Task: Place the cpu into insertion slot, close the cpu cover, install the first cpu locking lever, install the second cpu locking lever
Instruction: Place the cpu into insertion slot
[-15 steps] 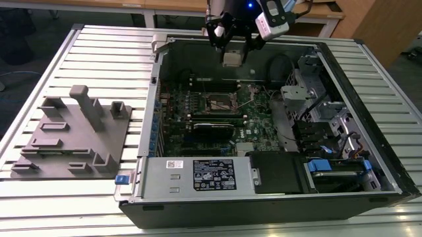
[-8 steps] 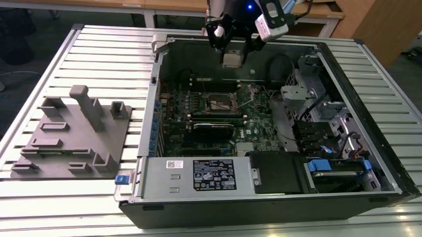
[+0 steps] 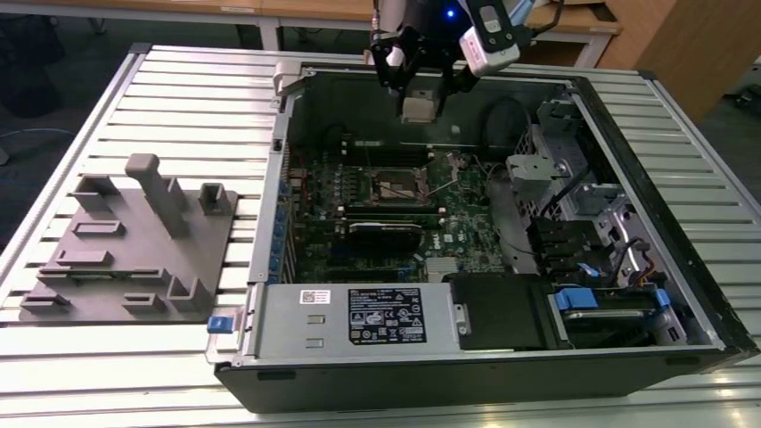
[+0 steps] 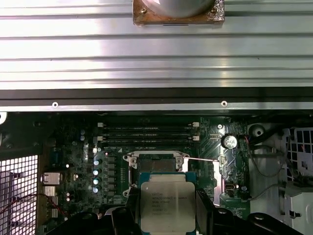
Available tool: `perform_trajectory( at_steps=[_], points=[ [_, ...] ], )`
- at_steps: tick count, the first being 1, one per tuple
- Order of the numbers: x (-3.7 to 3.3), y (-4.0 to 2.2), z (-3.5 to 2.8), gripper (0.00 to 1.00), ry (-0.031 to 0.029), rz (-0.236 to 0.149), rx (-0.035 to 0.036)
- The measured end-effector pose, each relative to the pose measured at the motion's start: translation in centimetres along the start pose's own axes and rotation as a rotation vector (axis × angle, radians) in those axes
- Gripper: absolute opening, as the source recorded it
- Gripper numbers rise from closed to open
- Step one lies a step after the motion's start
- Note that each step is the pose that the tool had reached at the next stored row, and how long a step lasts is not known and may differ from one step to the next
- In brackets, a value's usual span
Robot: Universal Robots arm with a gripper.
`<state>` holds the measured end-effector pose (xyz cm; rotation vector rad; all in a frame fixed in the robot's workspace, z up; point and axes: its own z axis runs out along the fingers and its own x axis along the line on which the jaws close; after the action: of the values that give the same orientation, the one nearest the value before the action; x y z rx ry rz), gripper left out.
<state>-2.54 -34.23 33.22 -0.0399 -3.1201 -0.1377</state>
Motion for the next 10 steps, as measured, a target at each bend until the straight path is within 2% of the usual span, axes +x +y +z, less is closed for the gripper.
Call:
perform_trajectory(
  at_steps=[10],
  points=[
    [0.00,-0.01,0.13,0.54,-0.0001,0.000,-0.0001]
  ],
)
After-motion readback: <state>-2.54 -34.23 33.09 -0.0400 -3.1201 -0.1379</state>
